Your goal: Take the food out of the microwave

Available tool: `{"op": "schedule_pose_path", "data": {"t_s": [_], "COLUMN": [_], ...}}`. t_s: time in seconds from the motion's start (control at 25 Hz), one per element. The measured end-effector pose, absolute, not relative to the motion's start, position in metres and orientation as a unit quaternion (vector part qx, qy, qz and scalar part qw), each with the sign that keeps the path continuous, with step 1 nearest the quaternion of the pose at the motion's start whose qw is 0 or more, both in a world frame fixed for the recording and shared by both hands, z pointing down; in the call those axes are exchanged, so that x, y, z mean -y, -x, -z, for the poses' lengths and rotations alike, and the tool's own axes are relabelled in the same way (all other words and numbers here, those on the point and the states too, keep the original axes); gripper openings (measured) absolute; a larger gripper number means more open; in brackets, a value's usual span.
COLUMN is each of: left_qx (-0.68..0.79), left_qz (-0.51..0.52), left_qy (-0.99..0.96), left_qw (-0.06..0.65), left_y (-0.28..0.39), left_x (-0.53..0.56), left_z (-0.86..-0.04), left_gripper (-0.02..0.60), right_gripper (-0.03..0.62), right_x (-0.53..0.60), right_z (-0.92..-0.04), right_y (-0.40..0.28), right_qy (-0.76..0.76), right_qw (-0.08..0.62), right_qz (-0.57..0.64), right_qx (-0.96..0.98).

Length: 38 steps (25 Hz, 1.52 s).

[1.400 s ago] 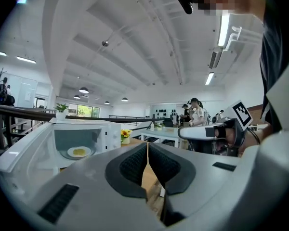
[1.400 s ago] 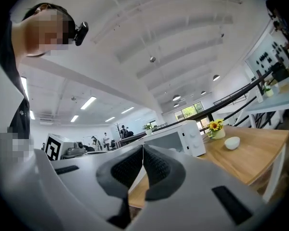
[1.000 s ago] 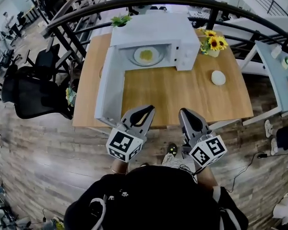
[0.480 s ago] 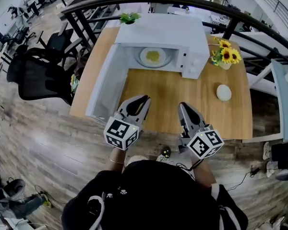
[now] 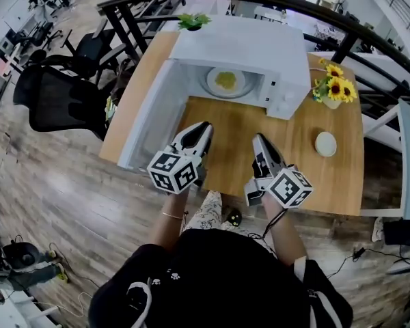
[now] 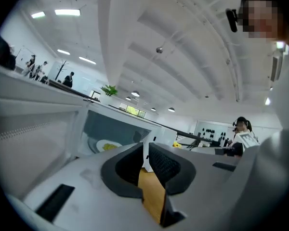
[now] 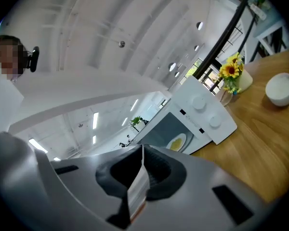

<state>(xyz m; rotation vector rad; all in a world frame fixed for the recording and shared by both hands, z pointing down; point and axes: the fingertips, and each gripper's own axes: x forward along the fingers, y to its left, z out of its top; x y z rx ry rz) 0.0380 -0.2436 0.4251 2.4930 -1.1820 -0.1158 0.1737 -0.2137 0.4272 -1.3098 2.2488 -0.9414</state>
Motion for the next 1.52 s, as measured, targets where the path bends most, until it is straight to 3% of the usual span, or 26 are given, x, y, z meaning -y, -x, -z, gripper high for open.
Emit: {"op": "schedule_pose_path", "data": {"t_s": [0.4, 0.64, 1.2, 1.52], "left_qx": [0.425, 0.423, 0.423, 0.414], "left_qz": [0.087, 0.091, 0.130, 0.150], "left_qy": [-0.852, -0.840, -0.801, -0.784], "left_qw": [0.294, 0.327, 0.403, 0.437], "left_y": [-0.034, -0.038, -0.034, -0.032], "left_x": [0.303, 0.338, 0.390, 0.410], "left_z": [-0.465, -0.485, -0.526, -0.536], "left_gripper": [0.020, 0.075, 0.097, 0.127], "right_gripper": [0.034, 0.054, 0.071, 0.094], "right_x": [0.277, 0.318, 0.382, 0.406], "right_z": [-0.461, -0.482, -0.531, -0.543], "right_y": [-0.168, -0.158, -0.152, -0.150], "right_qy": [0.472, 0.483, 0.489, 0.510], "right_qw": [0.236, 0.226, 0.256, 0.234], "right_qz": [0.415, 0.428, 0.488, 0.479], "right_qx": [-0.741, -0.730, -0.676, -0.675]}}
